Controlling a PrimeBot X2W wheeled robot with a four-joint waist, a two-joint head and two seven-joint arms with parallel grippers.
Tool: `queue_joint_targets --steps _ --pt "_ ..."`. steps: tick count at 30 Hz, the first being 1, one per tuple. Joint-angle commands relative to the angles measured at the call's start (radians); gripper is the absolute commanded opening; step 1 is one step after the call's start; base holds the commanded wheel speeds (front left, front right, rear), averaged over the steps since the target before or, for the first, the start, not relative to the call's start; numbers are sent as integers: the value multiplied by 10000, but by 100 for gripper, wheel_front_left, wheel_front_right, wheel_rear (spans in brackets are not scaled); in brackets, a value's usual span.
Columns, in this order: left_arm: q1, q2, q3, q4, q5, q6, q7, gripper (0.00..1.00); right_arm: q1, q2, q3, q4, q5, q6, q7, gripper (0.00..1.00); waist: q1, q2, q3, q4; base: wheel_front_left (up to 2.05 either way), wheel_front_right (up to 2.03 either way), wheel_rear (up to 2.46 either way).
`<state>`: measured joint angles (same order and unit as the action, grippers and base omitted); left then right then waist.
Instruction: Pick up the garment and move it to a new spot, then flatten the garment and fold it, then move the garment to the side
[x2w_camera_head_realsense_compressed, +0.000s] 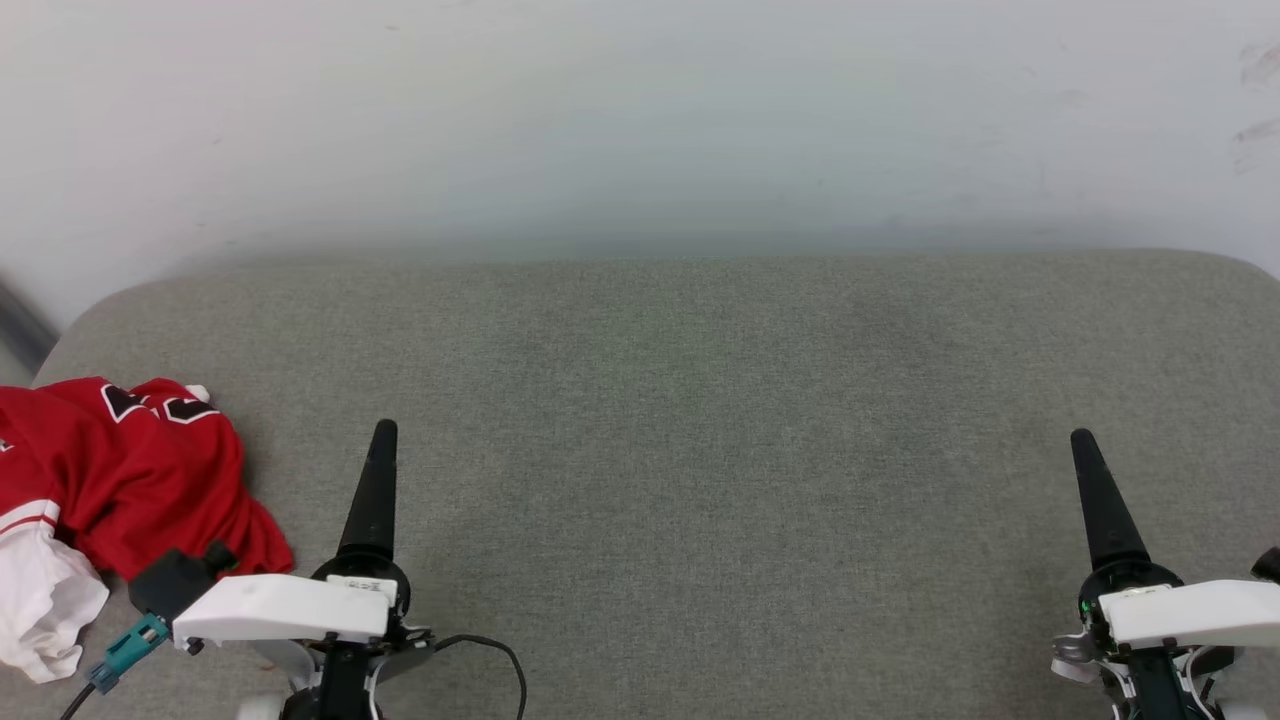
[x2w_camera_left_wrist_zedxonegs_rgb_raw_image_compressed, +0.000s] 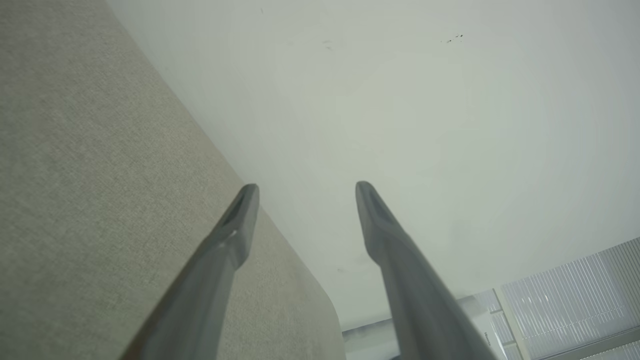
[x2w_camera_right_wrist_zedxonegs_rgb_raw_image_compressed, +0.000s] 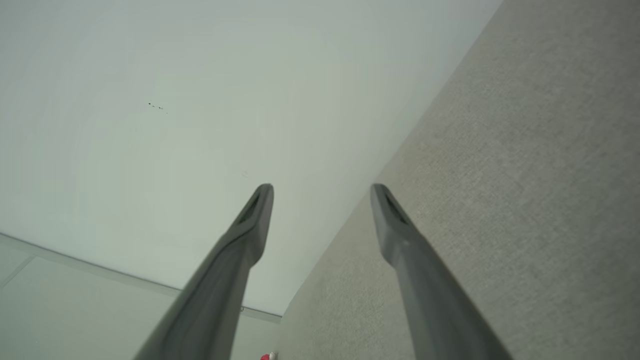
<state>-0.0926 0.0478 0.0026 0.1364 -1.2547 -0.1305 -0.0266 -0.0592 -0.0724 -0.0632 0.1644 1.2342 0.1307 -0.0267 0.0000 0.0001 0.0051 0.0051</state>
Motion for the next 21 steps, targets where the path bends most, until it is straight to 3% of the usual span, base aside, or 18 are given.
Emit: queue_joint_targets --steps 1,21 --pt "-273 22 -120 -240 559 -2 -143 100 -82 -23 34 -226 -665 1 -143 100 0 -1 -11 4 0 0 0" --pt "-281 72 -786 65 5439 319 -783 100 128 -207 277 -707 -5417 1 -243 100 0 -1 -23 21 0 0 0"
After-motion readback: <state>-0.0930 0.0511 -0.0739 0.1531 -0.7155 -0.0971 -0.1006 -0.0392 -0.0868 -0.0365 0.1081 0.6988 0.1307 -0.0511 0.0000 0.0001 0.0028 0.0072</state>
